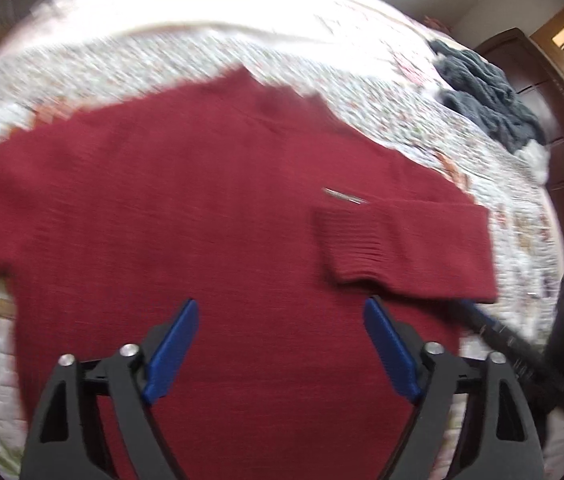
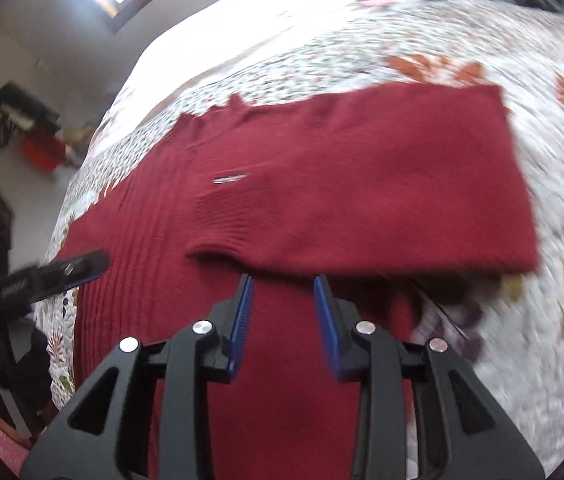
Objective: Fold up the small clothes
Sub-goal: 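Lift the cuff with the right tool and fold the sleeve across the sweater body, then release the cuff from the right tool and smooth the folded sleeve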
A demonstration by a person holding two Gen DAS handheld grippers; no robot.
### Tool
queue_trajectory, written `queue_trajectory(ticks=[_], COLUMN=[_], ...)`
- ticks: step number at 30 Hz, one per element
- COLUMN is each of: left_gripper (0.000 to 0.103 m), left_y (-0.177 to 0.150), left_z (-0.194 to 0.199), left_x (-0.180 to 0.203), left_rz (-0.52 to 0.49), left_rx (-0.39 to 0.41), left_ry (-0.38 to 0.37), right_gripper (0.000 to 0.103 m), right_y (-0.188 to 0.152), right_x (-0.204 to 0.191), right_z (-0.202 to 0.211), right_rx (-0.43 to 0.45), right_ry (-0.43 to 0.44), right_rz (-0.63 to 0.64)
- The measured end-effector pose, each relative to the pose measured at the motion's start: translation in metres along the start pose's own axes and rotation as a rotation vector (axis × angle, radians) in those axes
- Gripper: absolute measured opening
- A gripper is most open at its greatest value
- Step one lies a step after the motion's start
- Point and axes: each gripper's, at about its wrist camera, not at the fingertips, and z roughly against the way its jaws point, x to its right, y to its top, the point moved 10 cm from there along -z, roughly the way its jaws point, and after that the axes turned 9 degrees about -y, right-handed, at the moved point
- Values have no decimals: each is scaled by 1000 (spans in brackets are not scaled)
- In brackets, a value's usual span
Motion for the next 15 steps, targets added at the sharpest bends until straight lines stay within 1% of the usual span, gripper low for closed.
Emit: queue_trajectory(ticks=[3, 4, 5, 6, 7, 8, 9, 11, 12, 14, 15], left_gripper=[79, 77, 76, 75, 73, 65, 59, 39, 36, 22, 21], left_y=[1, 2, 3, 4, 4, 5, 5, 4, 3, 7, 10], left_z=[-29, -41, -53, -63, -70, -79, -87, -95, -96, -94, -90], left_x=[17, 24, 28, 30, 30, 30, 29, 29, 28, 28, 30], left_rz=[45, 66, 87, 104, 116, 137, 163, 204, 212, 208, 207], left_rx=[-70, -100, -124, -140, -149, -161, -170, -189, -190, -165, -139], left_ry=[-80, -116, -133, -137, -139, -141, -149, -164, -156, -139, -149], right_gripper=[32, 32, 32, 32, 32, 32, 32, 32, 32, 32, 32], right_y=[-14, -19, -24, -26, -30, -32, -35, -40, -40, -42, -42], right_x=[16, 19, 21, 24, 26, 27, 29, 33, 35, 38, 40], right_z=[11, 15, 19, 20, 23, 25, 29, 31, 31, 34, 34], right_rx=[13, 17, 26, 30, 34, 38, 42, 42, 42, 44, 46], right_ry=[16, 22, 26, 27, 29, 31, 33, 23, 11, -15, -26], right_rz=[-56, -69, -85, -94, -102, -108, -113, -116, -113, -101, -95])
